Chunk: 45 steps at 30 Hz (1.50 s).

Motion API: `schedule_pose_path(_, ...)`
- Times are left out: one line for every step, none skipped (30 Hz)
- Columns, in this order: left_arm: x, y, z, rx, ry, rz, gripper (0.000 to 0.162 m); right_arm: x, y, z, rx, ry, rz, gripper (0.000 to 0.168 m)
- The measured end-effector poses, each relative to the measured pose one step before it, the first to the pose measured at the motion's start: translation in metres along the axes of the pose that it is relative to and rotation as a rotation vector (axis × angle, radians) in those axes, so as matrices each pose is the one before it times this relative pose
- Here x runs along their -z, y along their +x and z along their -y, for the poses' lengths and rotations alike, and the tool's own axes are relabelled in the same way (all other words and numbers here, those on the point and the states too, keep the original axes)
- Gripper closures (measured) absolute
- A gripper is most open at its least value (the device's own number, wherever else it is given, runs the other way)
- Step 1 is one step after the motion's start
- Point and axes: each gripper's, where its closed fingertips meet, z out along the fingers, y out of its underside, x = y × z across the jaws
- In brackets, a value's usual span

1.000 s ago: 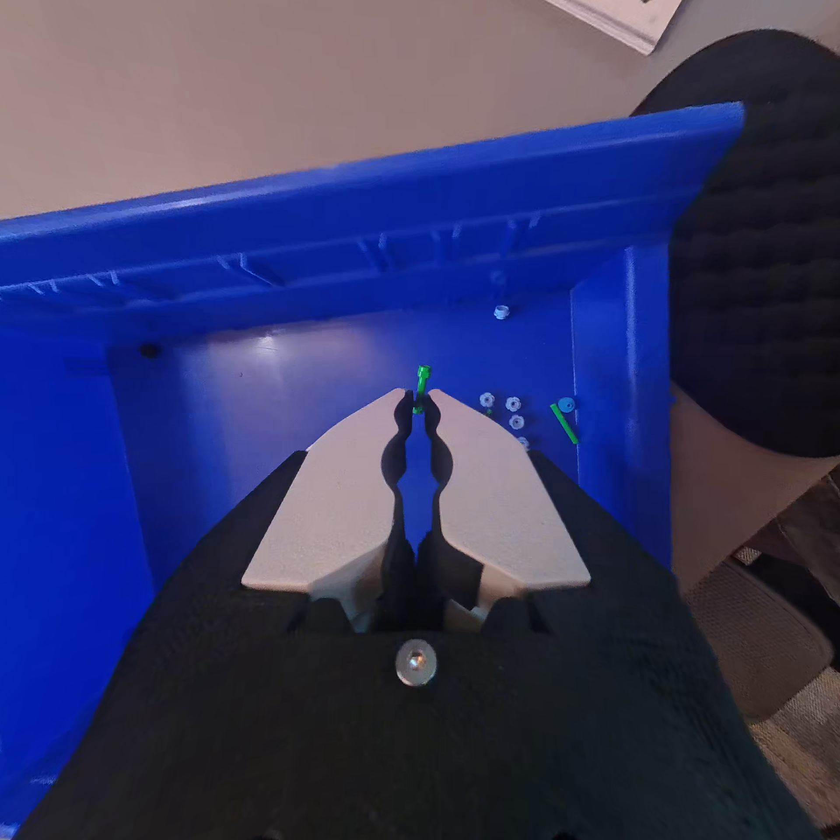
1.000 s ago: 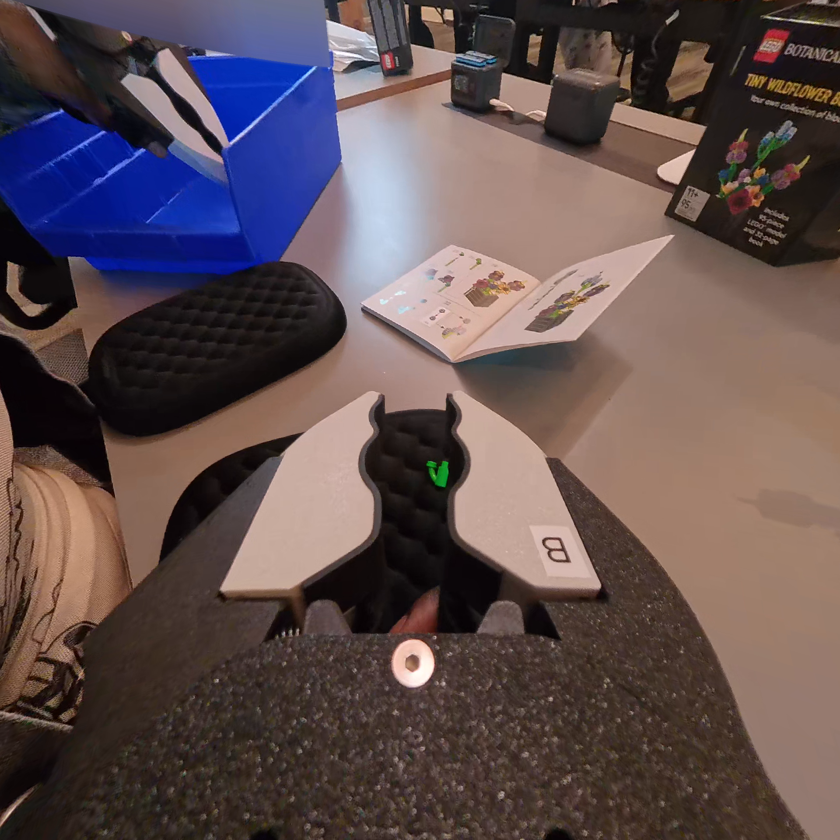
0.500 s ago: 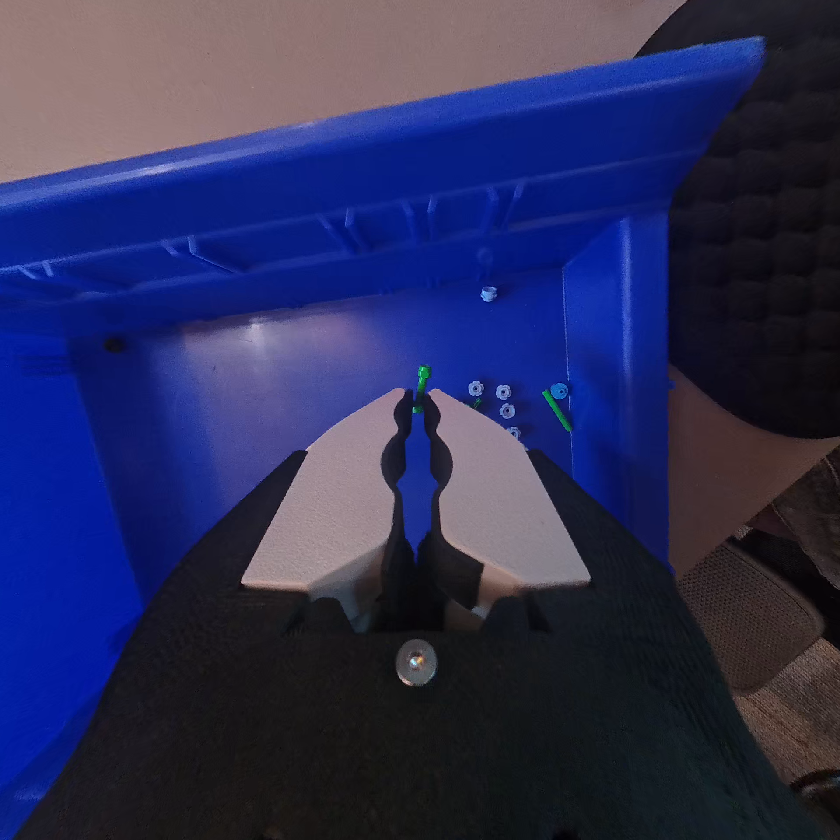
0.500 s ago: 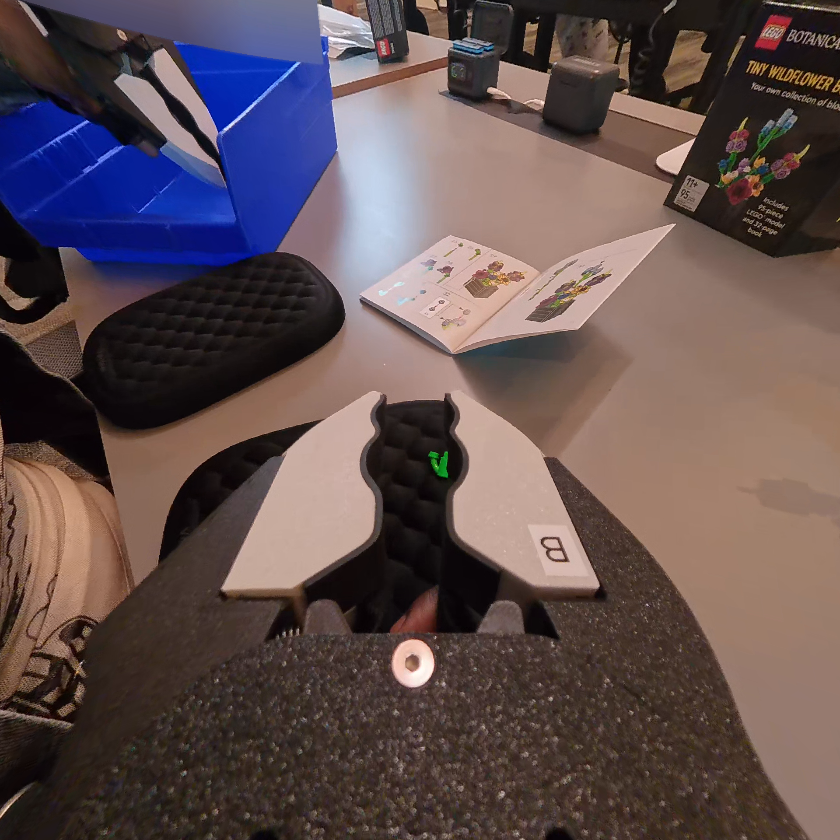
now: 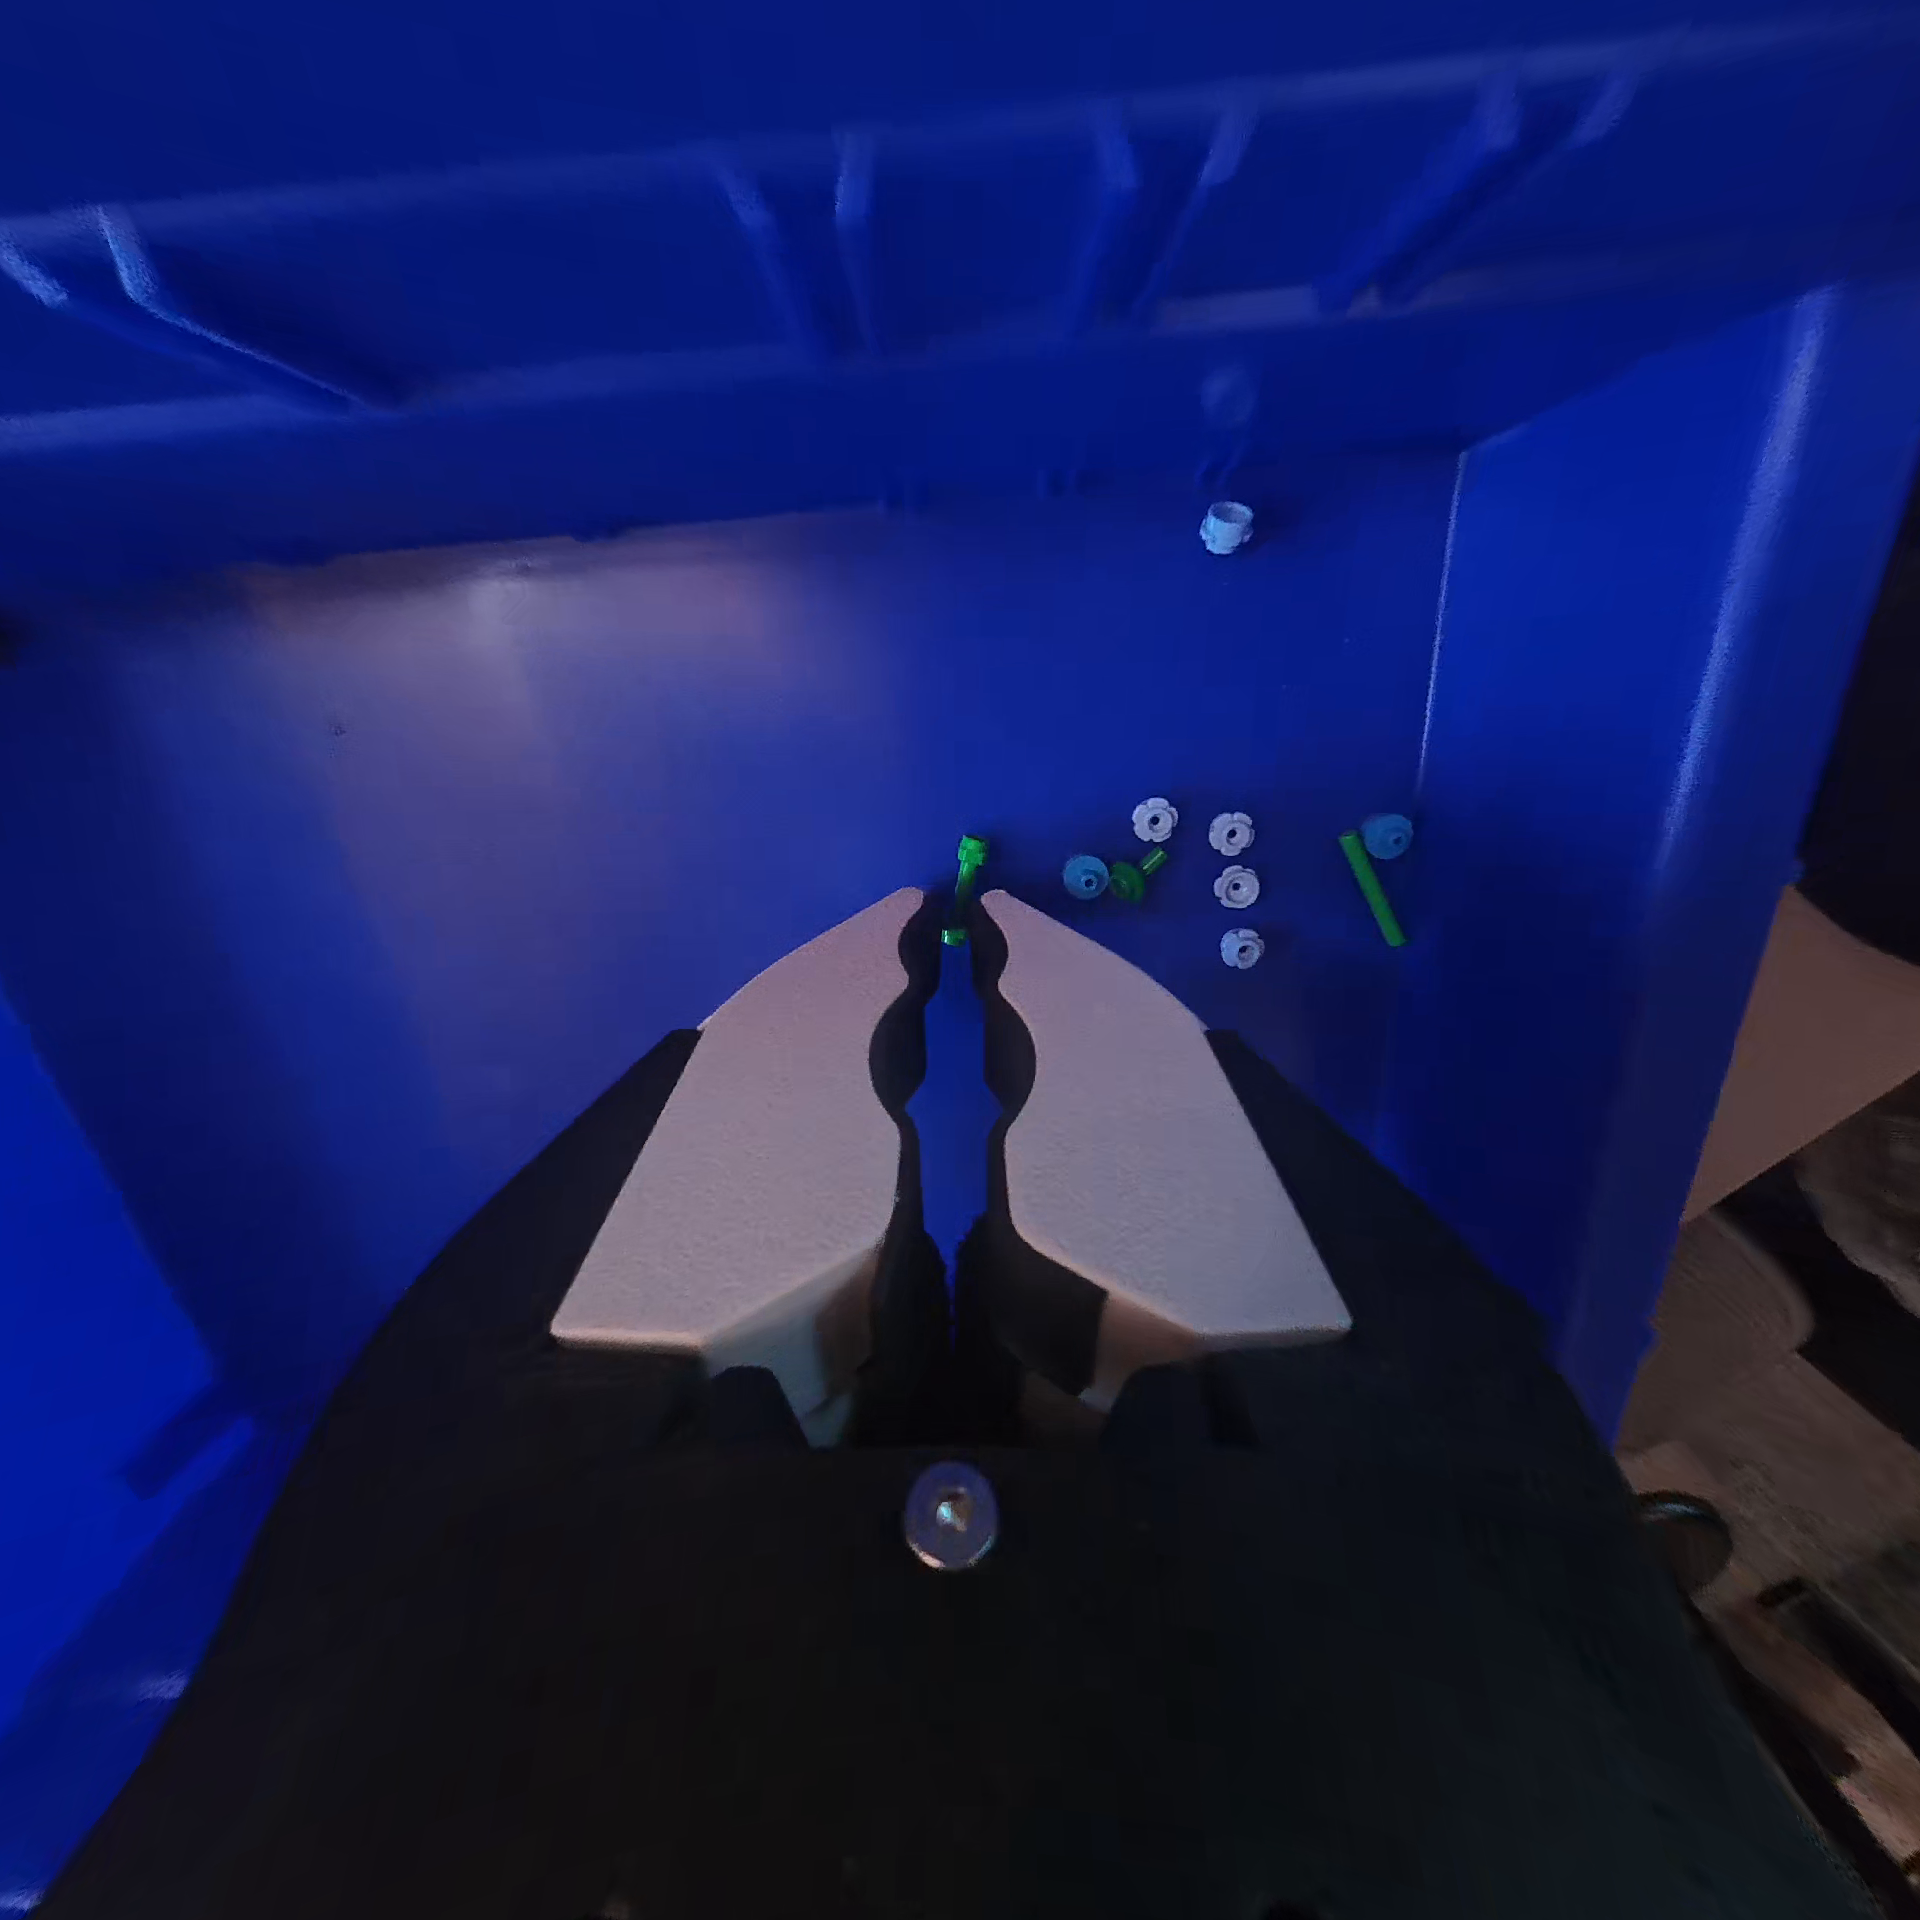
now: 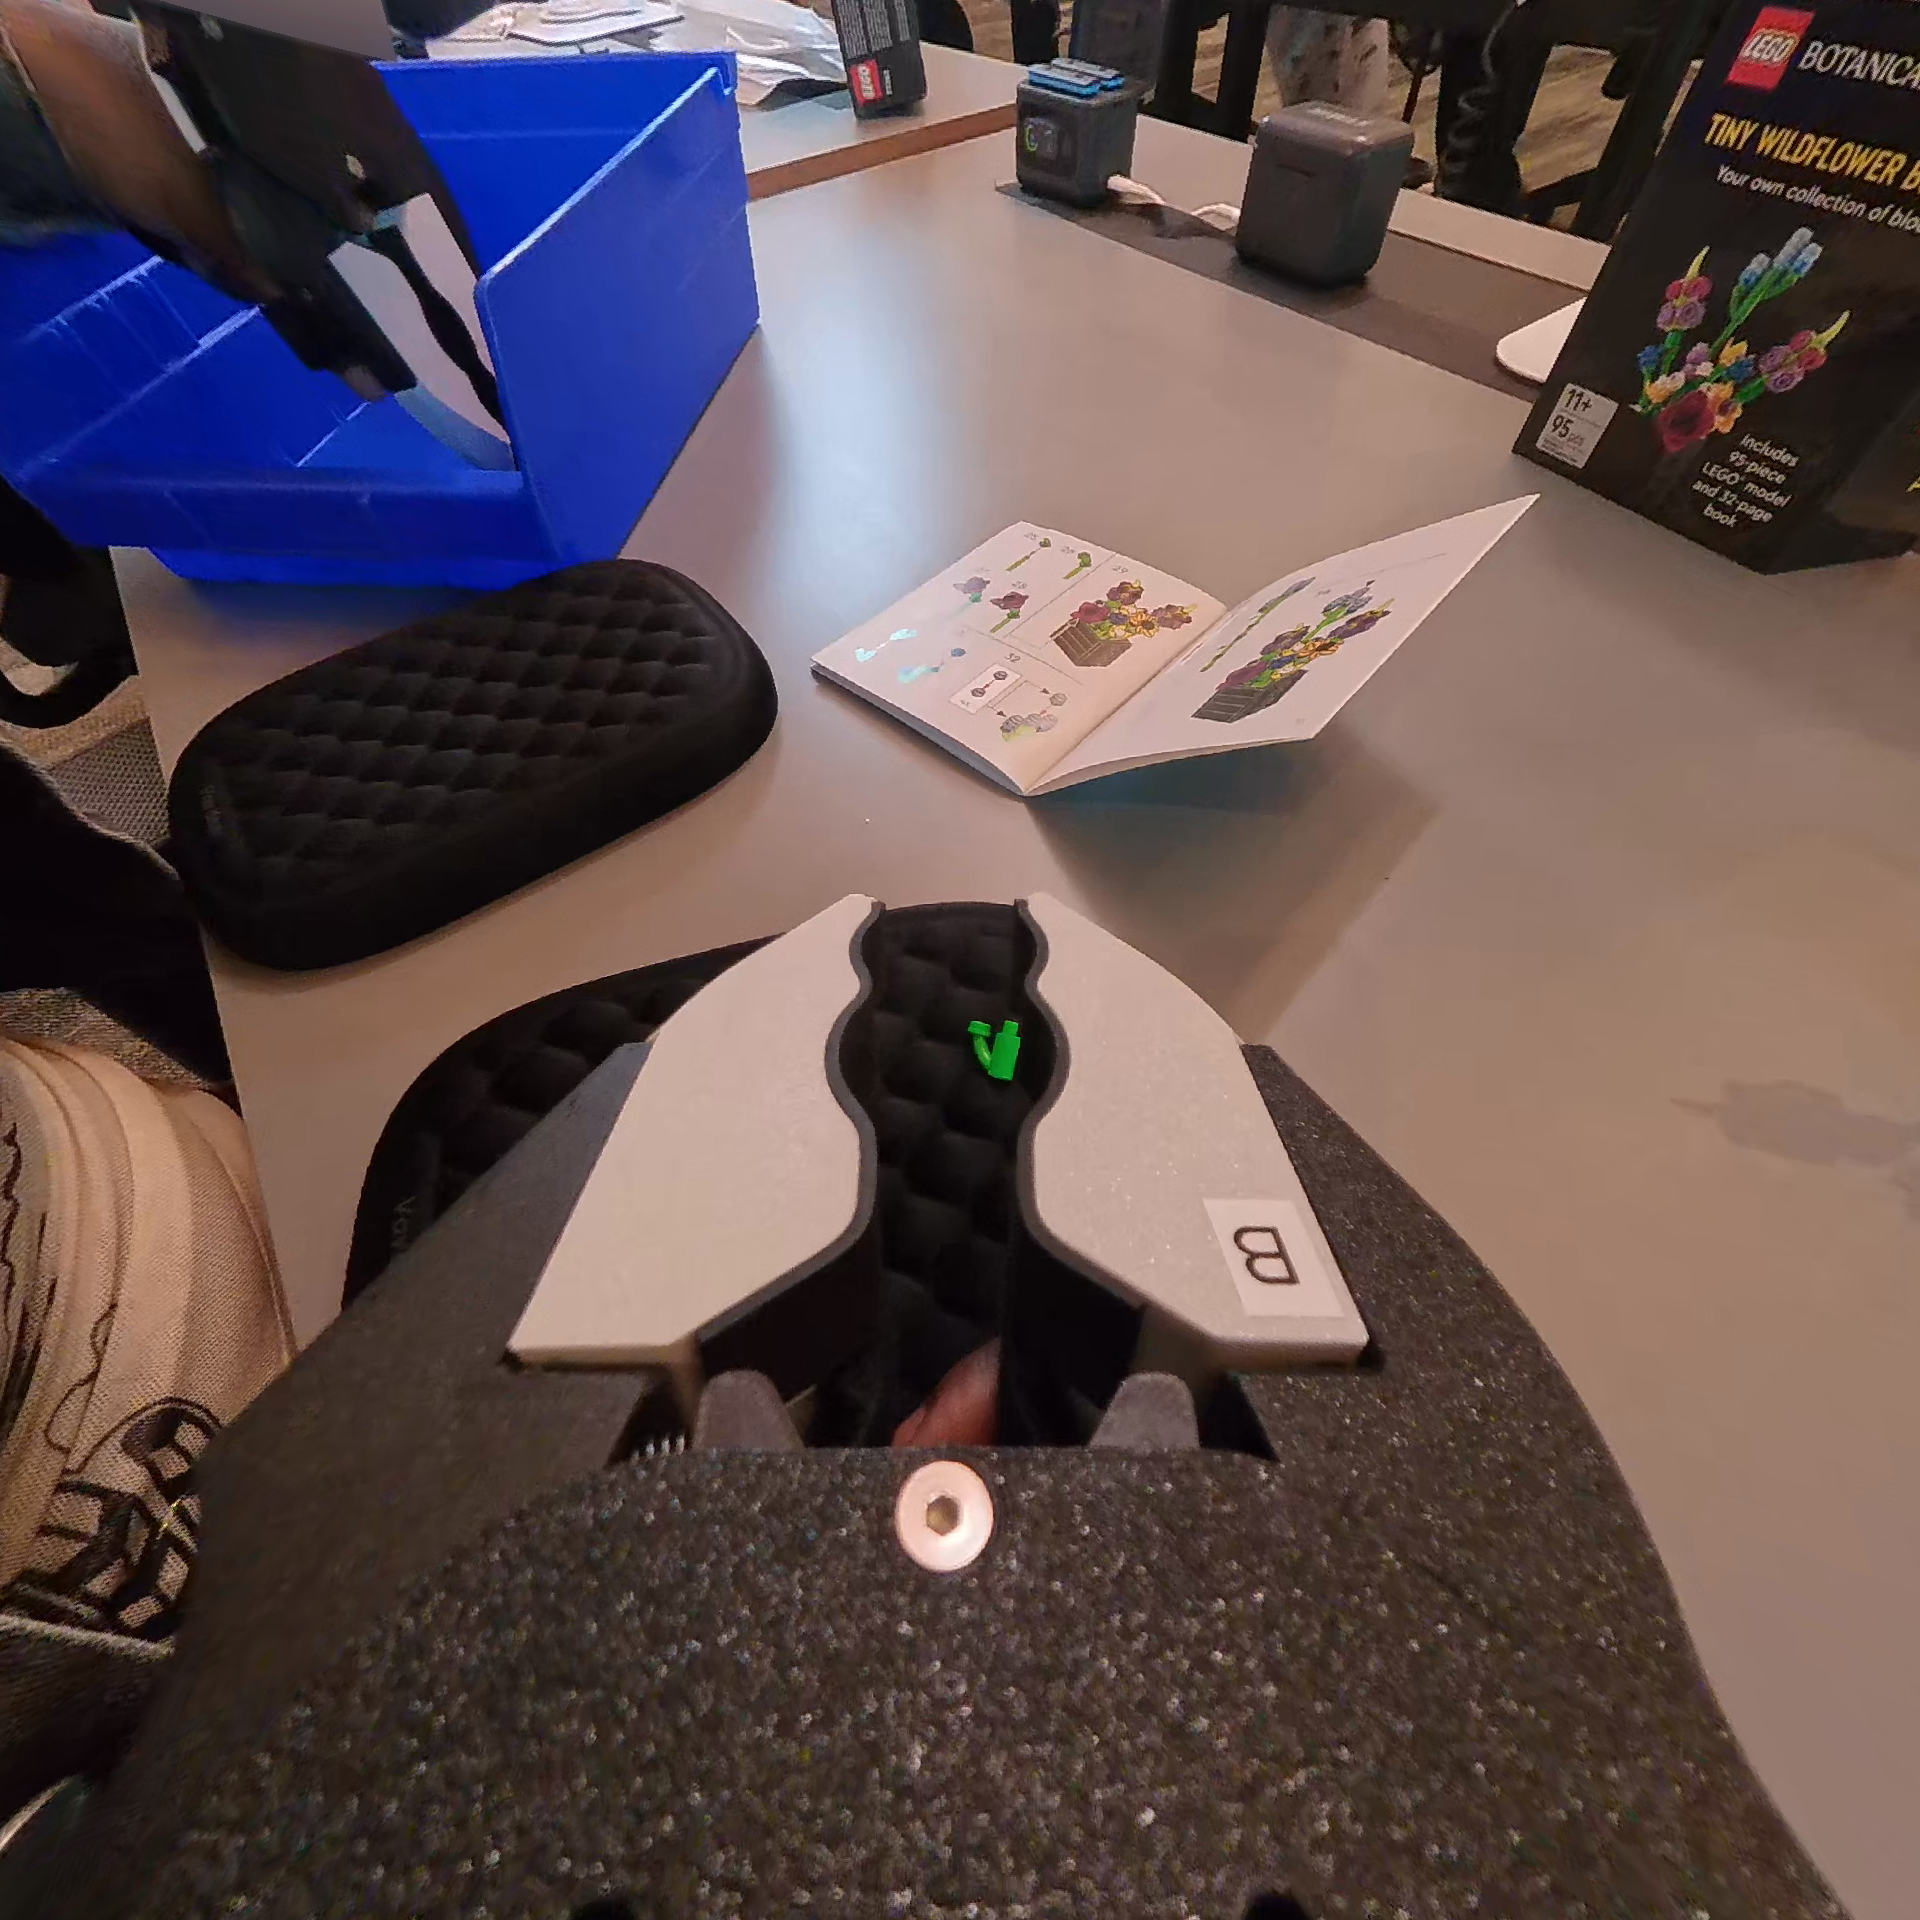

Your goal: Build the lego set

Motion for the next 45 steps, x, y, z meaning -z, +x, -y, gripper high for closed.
schedule_pose_path(-0.00018,-0.00006,0.00005,0.0123,0.0016,-0.0076,0.155,0.00001,0.00047,-0.00029,-0.0003,-0.0009,-0.0006,0.145)
schedule_pose_path(0.00002,0.00013,-0.00035,0.0071,-0.0010,-0.0050,0.155,-0.00011,0.00042,-0.00036,-0.0008,-0.0011,-0.0002,0.145)
schedule_pose_path(0.00085,0.00053,0.00006,0.0010,0.0013,-0.0045,0.150,-0.00008,0.00024,-0.00028,-0.0010,-0.0012,0.0003,0.145)
schedule_pose_path(0.00155,0.00031,0.00105,-0.0017,0.0083,0.0004,0.147,-0.00007,0.00030,-0.00019,-0.0005,-0.0002,-0.0001,0.145)
schedule_pose_path(0.00206,-0.00002,0.00148,-0.0013,0.0112,0.0032,0.140,-0.00008,0.00043,0.00000,-0.0001,0.0006,-0.0009,0.146)
schedule_pose_path(0.00223,0.00063,0.00110,-0.0029,0.0068,-0.0010,0.133,-0.00016,0.00037,-0.00014,-0.0005,-0.0001,-0.0004,0.146)
schedule_pose_path(0.00276,0.00021,0.00057,-0.0032,0.0043,0.0019,0.129,-0.00024,0.00026,-0.00007,-0.0009,-0.0009,0.0006,0.146)
schedule_pose_path(0.00331,-0.00055,0.00053,-0.0049,0.0038,0.0075,0.126,-0.00030,0.00021,0.00000,-0.0002,-0.0004,0.0007,0.146)
schedule_pose_path(0.00404,-0.00027,0.00116,-0.0074,0.0077,0.0068,0.125,-0.00028,0.00009,0.00016,0.0006,0.0003,0.0003,0.146)
schedule_pose_path(0.00441,0.00119,0.00115,-0.0105,0.0093,-0.0020,0.125,-0.00033,0.00000,0.00020,0.0006,0.0006,0.0002,0.146)
schedule_pose_path(0.00440,0.00243,0.00147,-0.0143,0.0106,-0.0081,0.125,-0.00021,-0.00016,0.00022,0.0000,0.0014,0.0007,0.146)
schedule_pose_path(0.00419,0.00282,0.00094,-0.0156,0.0090,-0.0094,0.125,-0.00022,-0.00028,0.00020,-0.0004,0.0022,0.0013,0.145)
schedule_pose_path(0.00367,0.00321,-0.00036,-0.0212,0.0015,-0.0105,0.125,-0.00013,-0.00030,-0.00019,-0.0005,0.0009,0.0012,0.146)
schedule_pose_path(0.00306,0.00297,-0.00170,-0.0255,-0.0063,-0.0085,0.125,-0.00028,-0.00029,-0.00069,-0.0003,-0.0015,0.0011,0.146)
schedule_pose_path(0.00287,0.00176,-0.00316,-0.0282,-0.0158,-0.0021,0.126,-0.00018,-0.00007,-0.00078,-0.0003,-0.0021,0.0009,0.145)
schedule_pose_path(0.00272,-0.00185,-0.00393,-0.0223,-0.0189,0.0195,0.130,-0.00022,-0.00004,-0.00066,-0.0013,-0.0012,0.0008,0.145)
schedule_pose_path(0.00246,-0.00401,-0.00420,-0.0212,-0.0201,0.0292,0.134,-0.00016,0.00007,-0.00046,-0.0026,-0.0001,0.0014,0.146)
schedule_pose_path(0.00185,-0.00263,-0.00419,-0.0260,-0.0186,0.0169,0.136,-0.00021,0.00007,-0.00011,-0.0029,0.0009,0.0021,0.145)
schedule_pose_path(0.00064,0.00109,-0.00352,-0.0202,-0.0100,-0.0084,0.136,-0.00024,0.00004,0.00006,-0.0021,0.0014,0.0020,0.145)
schedule_pose_path(-0.00004,0.00393,-0.00247,-0.0113,-0.0066,-0.0277,0.136,-0.00018,0.00013,0.00013,-0.0005,0.0002,0.0016,0.145)
schedule_pose_path(-0.00024,0.00513,-0.00246,-0.0139,-0.0105,-0.0343,0.137,-0.00012,-0.00005,-0.00002,0.0016,-0.0018,0.0011,0.145)
schedule_pose_path(-0.00025,0.00662,-0.00214,-0.0293,-0.0101,-0.0376,0.137,0.00017,-0.00005,0.00008,0.0035,-0.0026,0.0001,0.145)
schedule_pose_path(-0.00035,0.00845,-0.00197,-0.0507,-0.0104,-0.0435,0.137,0.00016,-0.00011,-0.00003,0.0045,-0.0026,-0.0005,0.146)
schedule_pose_path(-0.00064,0.01068,-0.00229,-0.0670,-0.0163,-0.0525,0.137,0.00029,0.00001,-0.00038,0.0039,-0.0035,-0.0004,0.146)
schedule_pose_path(-0.00122,0.01137,-0.00270,-0.0759,-0.0231,-0.0538,0.137,-0.00005,0.00022,-0.00057,0.0023,-0.0050,-0.0002,0.146)
schedule_pose_path(-0.00177,0.01006,-0.00229,-0.0745,-0.0251,-0.0460,0.137,-0.00014,0.00040,-0.00072,0.0005,-0.0060,-0.0006,0.145)
schedule_pose_path(-0.00219,0.00718,-0.00133,-0.0657,-0.0211,-0.0320,0.137,-0.00023,0.00070,-0.00047,-0.0010,-0.0053,-0.0012,0.146)
schedule_pose_path(-0.00240,0.00567,0.00019,-0.0524,-0.0091,-0.0291,0.137,-0.00014,0.00064,0.00014,-0.0017,-0.0031,-0.0015,0.145)
schedule_pose_path(-0.00265,0.00438,0.00064,-0.0362,-0.0028,-0.0272,0.137,-0.00019,0.00058,0.00070,-0.0012,-0.0009,-0.0016,0.146)
schedule_pose_path(-0.00263,0.00316,-0.00083,-0.0306,-0.0109,-0.0248,0.138,-0.00024,0.00032,0.00100,-0.0001,-0.0002,-0.0013,0.145)
schedule_pose_path(-0.00256,0.00184,-0.00124,-0.0333,-0.0123,-0.0168,0.138,-0.00045,0.00002,0.00102,0.0008,-0.0009,-0.0002,0.146)
schedule_pose_path(-0.00247,0.00054,-0.00060,-0.0339,-0.0056,-0.0087,0.138,-0.00059,-0.00014,0.00078,0.0015,-0.0027,0.0004,0.146)
schedule_pose_path(-0.00243,0.00101,-0.00046,-0.0279,-0.0021,-0.0131,0.139,-0.00090,-0.00006,0.00005,0.0033,-0.0061,-0.0006,0.146)
schedule_pose_path(-0.00207,0.00079,-0.00111,-0.0189,-0.0053,-0.0146,0.140,-0.00094,0.00015,-0.00056,0.0053,-0.0093,-0.0022,0.146)
schedule_pose_path(-0.00183,-0.00064,-0.00162,-0.0134,-0.0078,-0.0069,0.140,-0.00092,0.00030,-0.00057,0.0054,-0.0095,-0.0032,0.145)
schedule_pose_path(-0.00162,-0.00079,-0.00193,-0.0107,-0.0065,-0.0052,0.141,-0.00085,0.00041,-0.00010,0.0031,-0.0068,-0.0035,0.145)
schedule_pose_path(-0.00145,-0.00024,-0.00140,-0.0074,-0.0007,-0.0084,0.141,-0.00062,0.00036,0.00050,0.0000,-0.0029,-0.0026,0.145)
schedule_pose_path(-0.00155,0.00034,-0.00078,-0.0038,0.0050,-0.0100,0.142,-0.00039,0.00025,0.00106,-0.0018,0.0006,-0.0014,0.145)
schedule_pose_path(-0.00188,0.00093,-0.00076,-0.0015,0.0043,-0.0121,0.142,-0.00028,0.00025,0.00125,-0.0015,0.0021,-0.0016,0.145)
schedule_pose_path(-0.00220,-0.00019,-0.00126,-0.0006,-0.0022,-0.0031,0.142,-0.00032,0.00034,0.00105,0.0005,0.0011,-0.0027,0.145)
schedule_pose_path(-0.00283,-0.00001,-0.00181,-0.0010,-0.0091,-0.0024,0.141,-0.00027,0.00042,0.00076,0.0027,-0.0006,-0.0029,0.145)
schedule_pose_path(-0.00264,0.00144,-0.00107,-0.0015,-0.0067,-0.0111,0.143,-0.00034,0.00021,0.00047,0.0040,-0.0016,-0.0020,0.145)
schedule_pose_path(-0.00219,-0.00030,-0.00020,0.0016,0.0000,0.0001,0.143,-0.00025,0.00014,0.00011,0.0041,-0.0026,-0.0007,0.145)
schedule_pose_path(-0.00066,-0.00206,0.00070,0.0009,0.0058,0.0108,0.148,-0.00021,-0.00015,-0.00005,0.0040,-0.0029,0.0005,0.145)
schedule_pose_path(-0.00082,-0.00139,0.00013,0.0040,0.0023,0.0069,0.148,-0.00015,-0.00024,-0.00012,0.0038,-0.0021,0.0007,0.145)
